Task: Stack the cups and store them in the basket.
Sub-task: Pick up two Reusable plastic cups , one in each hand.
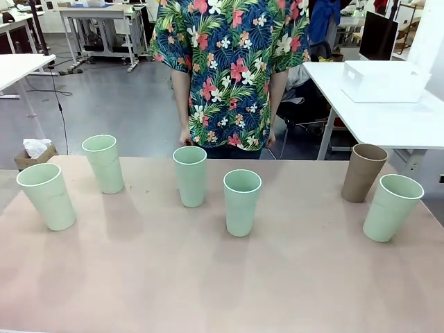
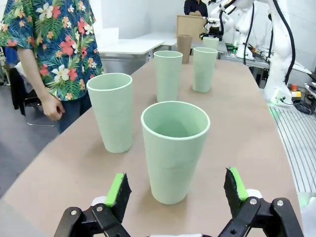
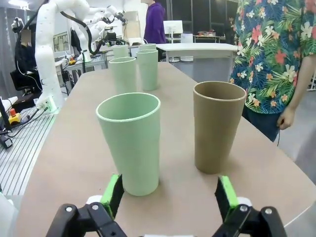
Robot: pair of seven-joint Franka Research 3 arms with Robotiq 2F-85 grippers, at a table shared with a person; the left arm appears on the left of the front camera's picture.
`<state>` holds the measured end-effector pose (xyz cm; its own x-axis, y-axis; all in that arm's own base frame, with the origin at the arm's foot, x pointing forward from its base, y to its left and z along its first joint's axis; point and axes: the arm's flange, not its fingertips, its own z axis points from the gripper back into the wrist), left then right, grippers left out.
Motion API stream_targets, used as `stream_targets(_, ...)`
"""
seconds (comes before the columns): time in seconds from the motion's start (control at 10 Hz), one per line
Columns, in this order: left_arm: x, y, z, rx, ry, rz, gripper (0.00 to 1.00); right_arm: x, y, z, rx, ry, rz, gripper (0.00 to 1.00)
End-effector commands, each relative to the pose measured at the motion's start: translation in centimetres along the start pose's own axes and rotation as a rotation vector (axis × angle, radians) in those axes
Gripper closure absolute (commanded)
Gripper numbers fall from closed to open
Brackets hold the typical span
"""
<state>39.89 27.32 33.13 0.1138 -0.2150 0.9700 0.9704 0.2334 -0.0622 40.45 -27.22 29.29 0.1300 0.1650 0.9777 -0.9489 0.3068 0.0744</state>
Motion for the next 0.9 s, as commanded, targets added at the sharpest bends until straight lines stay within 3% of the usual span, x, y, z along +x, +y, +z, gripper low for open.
stream_targets(0.0, 0.1, 0.0, -0.4, 0.011, 0.004, -0.013, 0.00, 0.0, -0.1, 0.4, 0.001, -0.001, 0.002, 0.00)
stream_targets(0.3, 0.0, 0.2, -0.3, -0.002, 0.004, -0.002, 0.00, -0.2, 0.0, 0.1, -0.002, 0.000, -0.003, 0.00)
stream_targets(0.5, -1.6, 1.5, -0.6, -0.042, -0.041, 0.014, 0.00, -1.0, -0.3, -0.6, 0.041, -0.047, 0.007, 0.00)
stream_targets(0.8, -3.2, 2.6, -1.9, -0.088, -0.107, -0.013, 0.00, -1.8, -1.4, -2.9, 0.072, -0.043, 0.018, 0.00)
